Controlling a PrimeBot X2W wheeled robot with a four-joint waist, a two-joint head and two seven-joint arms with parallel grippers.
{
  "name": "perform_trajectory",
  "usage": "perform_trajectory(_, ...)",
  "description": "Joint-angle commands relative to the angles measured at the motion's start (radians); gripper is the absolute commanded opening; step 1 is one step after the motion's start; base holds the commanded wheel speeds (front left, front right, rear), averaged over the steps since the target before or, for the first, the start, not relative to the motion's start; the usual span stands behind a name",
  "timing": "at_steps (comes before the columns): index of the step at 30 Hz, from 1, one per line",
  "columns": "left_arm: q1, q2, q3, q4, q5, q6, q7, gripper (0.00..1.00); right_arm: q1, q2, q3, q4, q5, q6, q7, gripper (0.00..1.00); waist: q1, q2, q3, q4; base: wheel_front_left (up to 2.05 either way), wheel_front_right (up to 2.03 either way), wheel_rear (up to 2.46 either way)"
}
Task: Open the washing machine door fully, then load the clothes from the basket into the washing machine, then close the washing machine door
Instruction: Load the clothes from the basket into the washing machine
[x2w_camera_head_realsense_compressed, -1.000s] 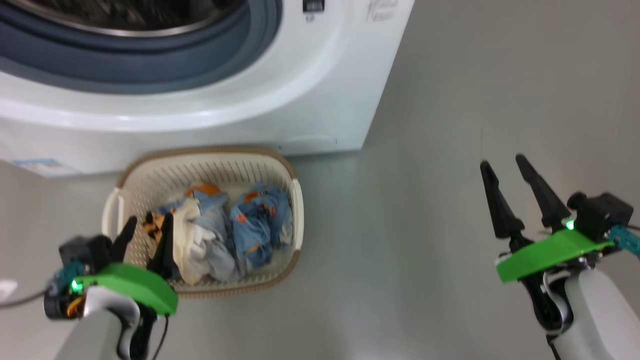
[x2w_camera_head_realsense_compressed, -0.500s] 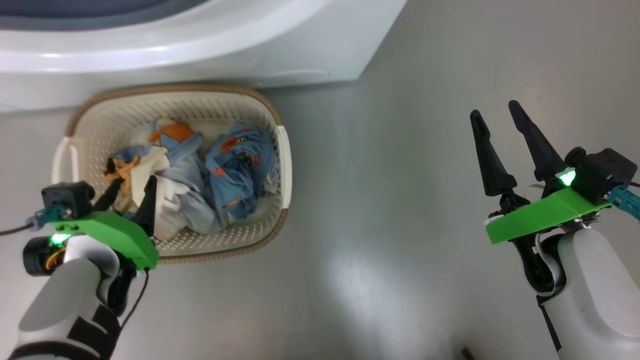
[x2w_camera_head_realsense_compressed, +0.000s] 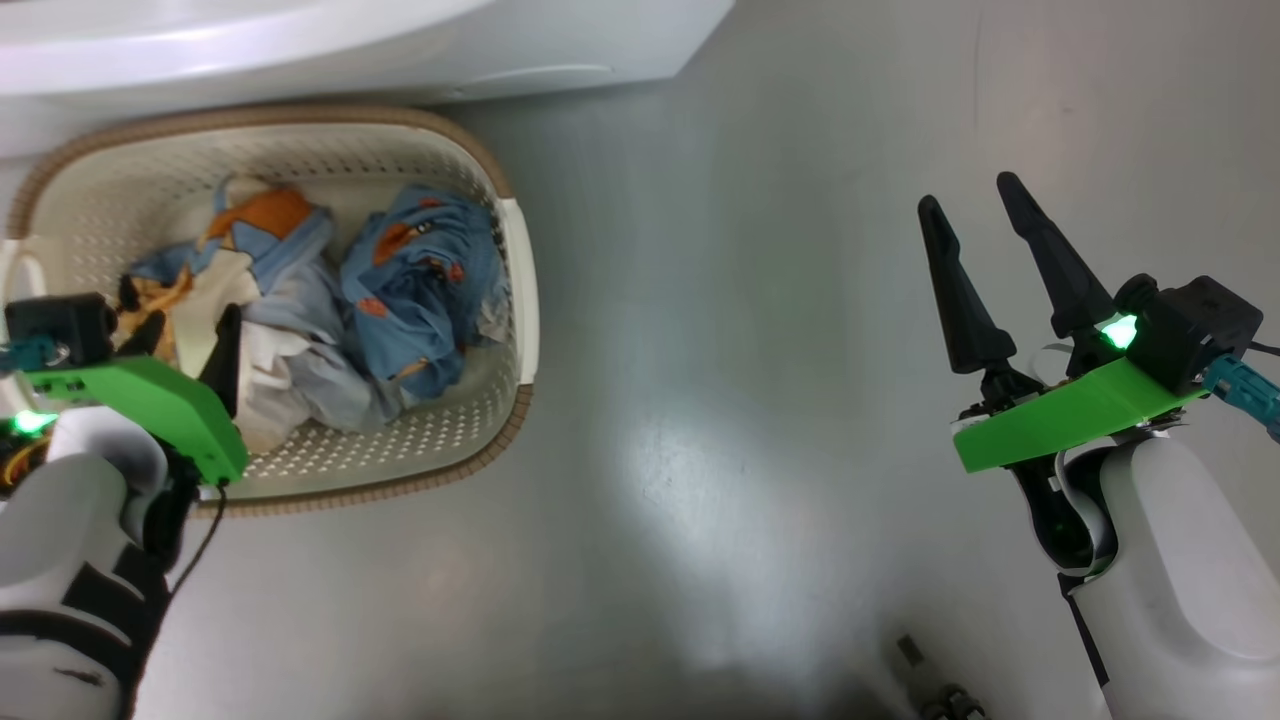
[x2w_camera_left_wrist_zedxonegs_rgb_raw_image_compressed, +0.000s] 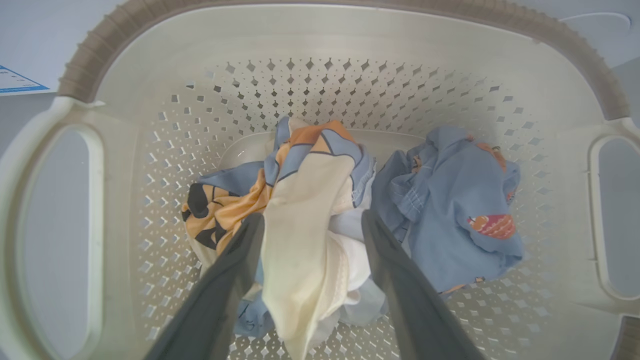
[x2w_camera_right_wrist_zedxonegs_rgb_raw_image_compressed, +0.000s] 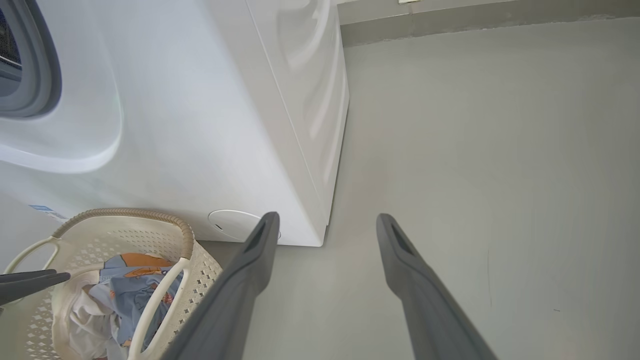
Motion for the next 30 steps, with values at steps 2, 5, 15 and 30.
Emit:
perform_trajectory(2,-0.021,0.064,-0.010,0.014,-0.024,-0.002,0.012,1.00,0.018,0.007,0.028,-0.030,-0.007,0.002,-0.007,1.00,0.0000,0.0000,0.037,-0.021,0.00,0.00,0.00)
perform_trajectory(5,-0.044,0.073,-0.035,0.023,-0.047,-0.002,0.028,1.00,0.014,0.008,0.032,-0.037,-0.008,0.002,-0.007,1.00,0.0000,0.0000,0.057,-0.027,0.00,0.00,0.00)
perform_trajectory(15,-0.106,0.096,-0.105,0.001,-0.120,-0.002,0.072,1.00,0.005,0.011,0.038,-0.059,-0.017,0.002,-0.007,1.00,0.0000,0.0000,0.122,-0.036,0.00,0.00,0.00)
perform_trajectory(30,-0.127,0.101,-0.240,-0.005,-0.240,-0.002,0.130,0.00,-0.005,0.025,0.049,-0.068,-0.027,0.002,-0.007,1.00,0.0000,0.0000,0.128,-0.038,0.00,0.00,0.00)
